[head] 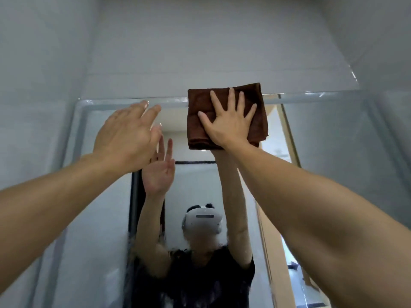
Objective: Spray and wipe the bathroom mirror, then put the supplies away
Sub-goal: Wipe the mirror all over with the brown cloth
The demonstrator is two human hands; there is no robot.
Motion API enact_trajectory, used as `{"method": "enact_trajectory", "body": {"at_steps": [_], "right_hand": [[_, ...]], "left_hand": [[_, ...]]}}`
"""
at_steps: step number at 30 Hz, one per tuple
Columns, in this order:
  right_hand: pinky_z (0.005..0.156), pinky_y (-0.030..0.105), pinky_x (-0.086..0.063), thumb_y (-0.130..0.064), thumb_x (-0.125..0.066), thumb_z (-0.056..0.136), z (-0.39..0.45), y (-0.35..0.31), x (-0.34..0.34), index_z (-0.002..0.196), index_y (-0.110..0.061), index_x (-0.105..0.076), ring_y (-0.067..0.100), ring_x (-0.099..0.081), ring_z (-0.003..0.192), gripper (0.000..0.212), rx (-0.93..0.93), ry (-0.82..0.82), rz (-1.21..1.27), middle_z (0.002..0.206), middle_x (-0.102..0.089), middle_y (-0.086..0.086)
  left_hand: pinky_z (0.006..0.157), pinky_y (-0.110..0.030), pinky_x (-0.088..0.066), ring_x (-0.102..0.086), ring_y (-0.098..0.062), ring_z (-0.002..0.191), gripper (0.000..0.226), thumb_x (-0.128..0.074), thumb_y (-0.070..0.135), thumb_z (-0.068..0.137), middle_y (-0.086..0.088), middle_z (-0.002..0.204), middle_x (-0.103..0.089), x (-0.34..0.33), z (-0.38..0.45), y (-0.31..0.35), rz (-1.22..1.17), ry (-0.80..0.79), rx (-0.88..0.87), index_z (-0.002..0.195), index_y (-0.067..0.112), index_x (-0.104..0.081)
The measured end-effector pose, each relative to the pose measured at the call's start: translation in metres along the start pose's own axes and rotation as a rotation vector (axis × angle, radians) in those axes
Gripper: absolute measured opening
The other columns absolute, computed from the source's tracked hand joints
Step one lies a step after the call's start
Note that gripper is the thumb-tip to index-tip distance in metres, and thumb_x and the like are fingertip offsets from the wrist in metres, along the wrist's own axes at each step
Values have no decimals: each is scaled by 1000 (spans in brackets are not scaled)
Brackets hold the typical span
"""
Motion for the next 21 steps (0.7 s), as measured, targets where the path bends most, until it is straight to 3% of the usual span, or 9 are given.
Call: {"method": "enact_trajectory", "body": {"at_steps": [8, 15, 21], "right_hand": [[119, 67, 7, -76, -28, 91, -24, -168, -31, 159, -43, -17, 34, 7, 156, 75, 204, -48, 43, 170, -2, 9], [120, 64, 9, -73, -26, 92, -12, -251, -42, 158, -47, -16, 30, 6, 157, 71, 430, -120, 43, 170, -5, 4], [122, 63, 4, -54, -30, 101, -24, -301, -47, 162, -27, -3, 27, 9, 157, 72, 574, -135, -47, 171, 4, 1]], "left_hand": [[115, -43, -26, -33, -32, 142, 50, -33, 26, 104, -10, 159, -32, 12, -29, -77, 35, -20, 128, 153, 16, -32], [121, -38, -20, -25, -26, 148, 52, -36, 18, 102, -8, 161, -27, 13, -35, -111, 60, 0, 135, 154, 16, -28], [120, -37, -23, -30, -25, 145, 62, -46, 12, 94, -8, 157, -32, 30, -18, -122, 87, 78, 123, 154, 13, -28]]}}
Point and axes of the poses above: each hand's wrist, its own z-axis towards the middle knuckle, its own x-axis out of the back of the hand, y = z × x, the point moved 9 cm from there along z, towards the middle knuckle
